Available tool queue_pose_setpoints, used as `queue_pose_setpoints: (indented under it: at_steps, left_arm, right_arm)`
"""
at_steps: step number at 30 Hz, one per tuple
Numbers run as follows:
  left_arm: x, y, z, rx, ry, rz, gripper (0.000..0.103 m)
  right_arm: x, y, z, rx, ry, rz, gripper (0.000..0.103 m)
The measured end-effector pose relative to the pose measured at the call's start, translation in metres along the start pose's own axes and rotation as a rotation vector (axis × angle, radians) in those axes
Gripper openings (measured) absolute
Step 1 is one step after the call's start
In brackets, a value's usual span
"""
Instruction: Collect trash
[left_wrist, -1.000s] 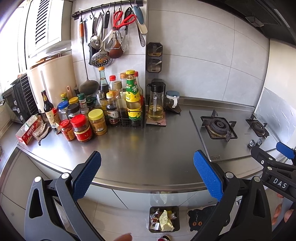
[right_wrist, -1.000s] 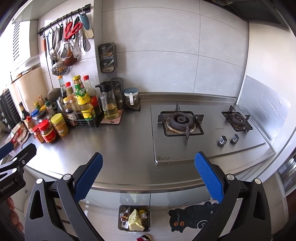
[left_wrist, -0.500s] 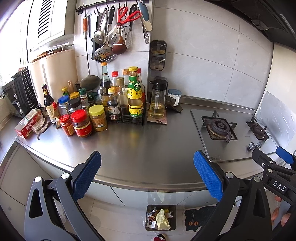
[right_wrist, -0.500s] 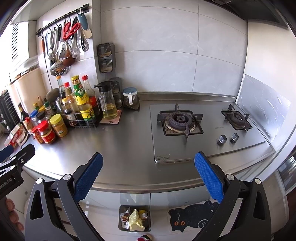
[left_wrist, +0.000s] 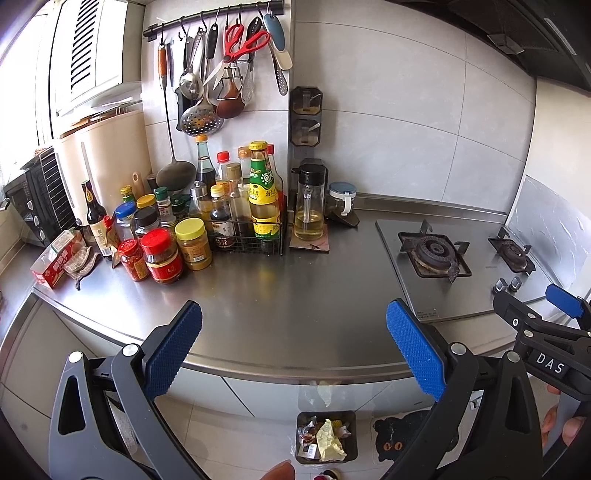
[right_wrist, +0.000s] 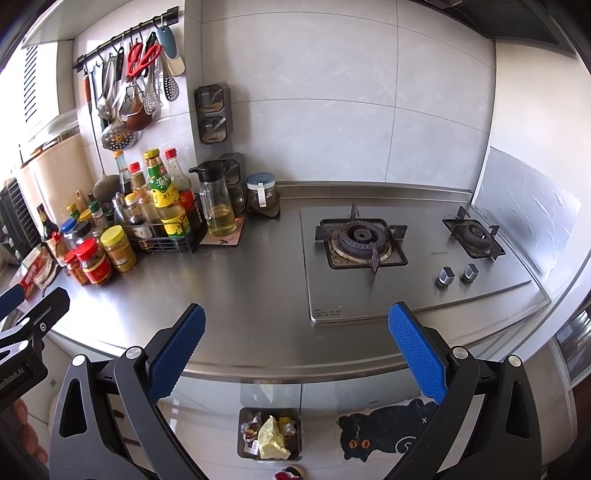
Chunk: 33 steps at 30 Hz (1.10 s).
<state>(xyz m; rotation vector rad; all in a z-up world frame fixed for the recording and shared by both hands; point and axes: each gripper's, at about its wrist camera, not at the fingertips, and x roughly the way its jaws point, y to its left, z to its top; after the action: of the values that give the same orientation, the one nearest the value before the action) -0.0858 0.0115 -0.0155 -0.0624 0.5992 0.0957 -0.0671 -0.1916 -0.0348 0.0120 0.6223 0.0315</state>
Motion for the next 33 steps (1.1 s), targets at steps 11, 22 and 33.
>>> queue_pose_setpoints:
  at_steps: [11,22,33]
  left_arm:
    - [-0.0007,0.0006,-0.0012,-0.01,0.007,0.0,0.095]
    - [0.0002,0.002,-0.0022,-0.01,0.01,-0.013,0.095]
    - [-0.0014,0.0,-0.0018,0.01,-0.002,-0.024,0.095]
  right_arm:
    - [0.0,-0.0009,-0.0007,0.004,0.001,-0.001,0.1]
    - [-0.0005,0.0002,-0.0009,0.002,0.002,-0.002,0.1]
    - [-0.0006,0.0019,0.0,-0.002,0.002,0.001,0.1]
